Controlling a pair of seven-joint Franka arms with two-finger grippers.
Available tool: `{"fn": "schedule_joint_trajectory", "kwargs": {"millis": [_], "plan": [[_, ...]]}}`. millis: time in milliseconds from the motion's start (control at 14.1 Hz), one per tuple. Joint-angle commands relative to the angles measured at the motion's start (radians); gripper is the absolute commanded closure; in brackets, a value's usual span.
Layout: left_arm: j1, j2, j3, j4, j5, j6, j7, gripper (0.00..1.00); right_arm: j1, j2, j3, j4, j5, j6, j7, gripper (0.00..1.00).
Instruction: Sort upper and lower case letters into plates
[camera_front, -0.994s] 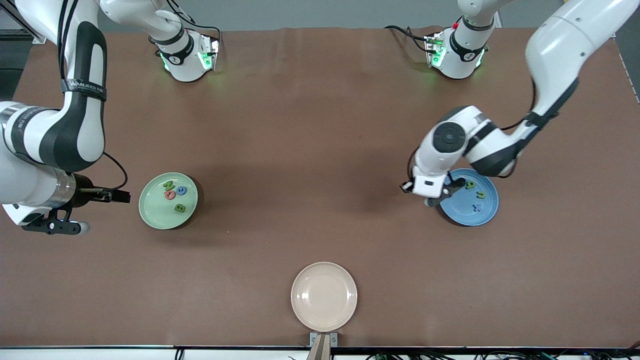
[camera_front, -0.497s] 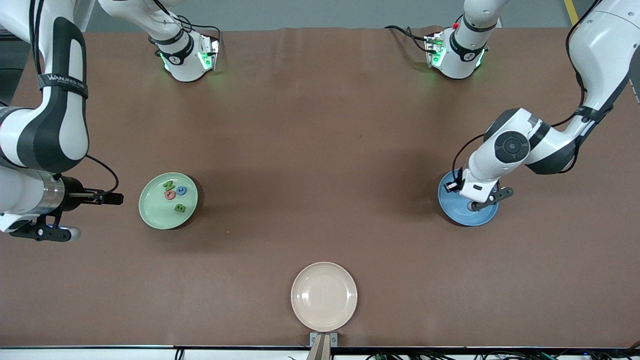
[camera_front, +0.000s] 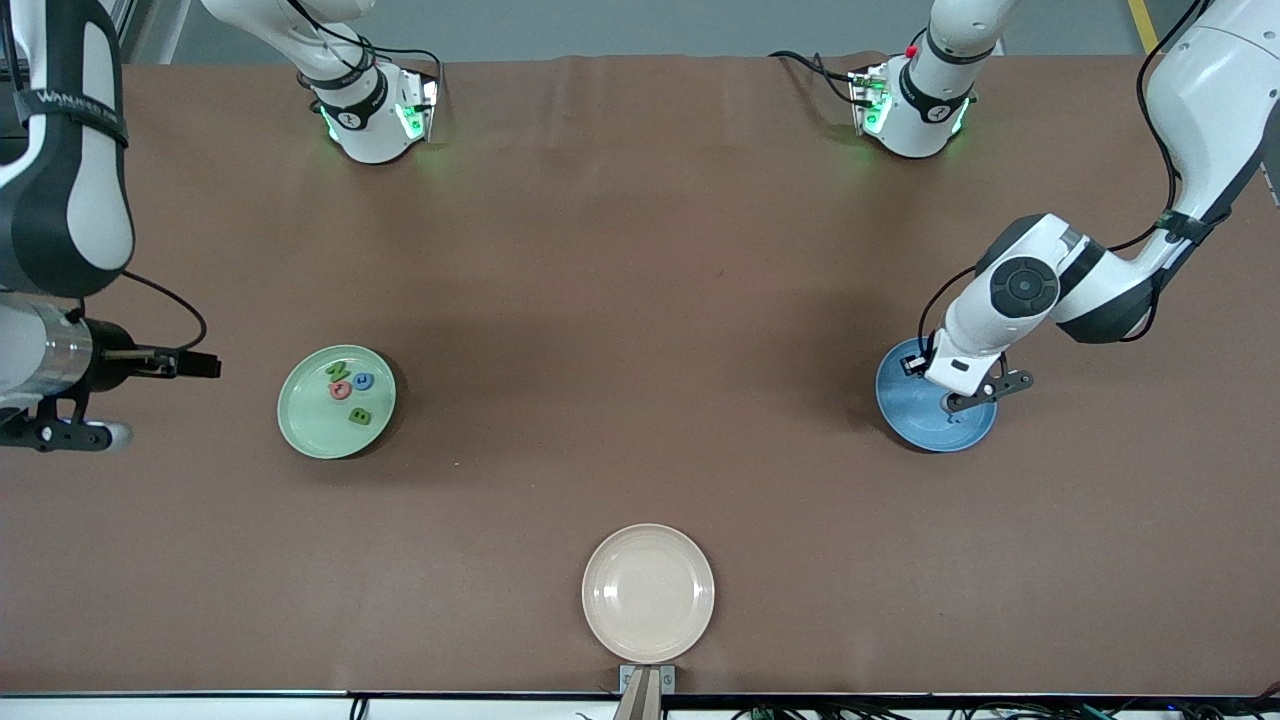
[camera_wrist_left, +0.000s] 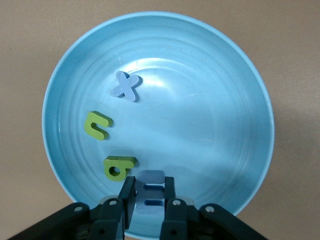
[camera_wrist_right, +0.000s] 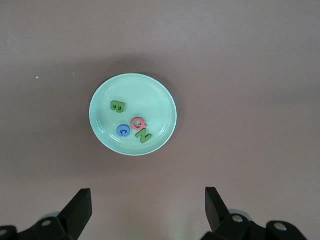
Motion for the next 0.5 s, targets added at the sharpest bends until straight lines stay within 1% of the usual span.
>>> {"fn": "schedule_joint_trajectory", "kwargs": {"millis": [0,142,355,426], "plan": [[0.002,0.017,0.014,-0.006,0.031,0.032,0.003,0.85,-0.042,-0.117,0.051,-0.13,-0.028,0.021,0.001,0.0],[-0.023,0.022,0.038,-0.003,0.037,0.049,0.0,0.84,-0.042,-0.155,0.051,-0.159,-0.028,0.019,-0.001,0.0],[-0.058,0.024,0.078,0.002,0.037,0.072,-0.002,0.83,-0.049,-0.181,0.051,-0.17,-0.025,0.014,-0.01,0.0],[-0.063,0.022,0.089,0.002,0.037,0.084,-0.002,0.79,-0.05,-0.192,0.051,-0.17,-0.023,0.014,-0.01,0.0]]}}
